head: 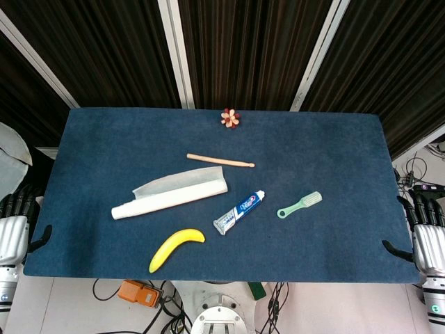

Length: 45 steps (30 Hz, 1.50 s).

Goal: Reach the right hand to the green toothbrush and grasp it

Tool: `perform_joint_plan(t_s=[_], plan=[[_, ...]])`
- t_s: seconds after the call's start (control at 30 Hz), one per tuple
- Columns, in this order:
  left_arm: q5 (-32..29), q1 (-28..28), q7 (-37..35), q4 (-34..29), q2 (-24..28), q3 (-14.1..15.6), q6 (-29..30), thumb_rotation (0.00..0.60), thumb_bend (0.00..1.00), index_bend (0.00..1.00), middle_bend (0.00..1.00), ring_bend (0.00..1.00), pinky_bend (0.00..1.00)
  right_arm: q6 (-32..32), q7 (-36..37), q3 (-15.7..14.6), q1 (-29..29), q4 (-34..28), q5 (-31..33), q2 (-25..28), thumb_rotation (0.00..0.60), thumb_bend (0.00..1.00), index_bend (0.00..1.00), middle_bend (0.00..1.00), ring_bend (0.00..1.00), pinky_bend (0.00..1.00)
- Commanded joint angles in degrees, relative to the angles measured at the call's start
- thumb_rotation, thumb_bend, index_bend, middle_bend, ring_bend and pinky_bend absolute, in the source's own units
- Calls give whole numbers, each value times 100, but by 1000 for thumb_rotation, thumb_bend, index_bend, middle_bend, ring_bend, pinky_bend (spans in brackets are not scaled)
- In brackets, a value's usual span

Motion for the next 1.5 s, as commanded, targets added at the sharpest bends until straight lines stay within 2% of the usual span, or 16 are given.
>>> perform_joint_plan(t_s=[0.03,0.33,0.5,0.57,0.67,0.8,0.97,1.23,1.5], plan=[[2,0,-10,-1,4,3,-2,600,327,88,0,0,51,25,-11,14,-10,12,15,-12,600,253,191,94,54,43],[49,20,-55,1,-15,4,61,600,327,88,0,0,51,-309,69,18,135,203,132,-95,600,252,233,94,54,43],[38,25,-184,-21,-11,-3,53,600,327,88,0,0,51,-757,608,114,501,530,6,-198,600,253,245,94,54,43],[66,28,-238,-16,-7,-2,69,600,327,88,0,0,51,-1053,781,158,751,755,-78,-293,600,253,262,94,54,43],[87,32,-303,6,-7,-3,83,600,327,88,0,0,51,-1971,957,234,1373,1048,-83,-356,600,252,281,93,54,43],[42,29,-356,-1,1,-24,66,600,326,88,0,0,51,-2936,814,386,2129,1361,-15,-528,600,261,291,93,54,42],[26,57,-404,0,1,-45,124,600,326,88,0,0,51,-3723,561,487,2849,1723,58,-908,600,280,306,93,54,40],[24,58,-419,14,-4,-45,114,600,326,88,0,0,51,-4515,335,448,3419,2061,403,-1260,600,281,313,93,54,39],[-55,52,-369,-8,0,-68,82,600,326,88,0,0,51,-4800,747,321,3622,2232,490,-1457,600,281,352,93,54,40]])
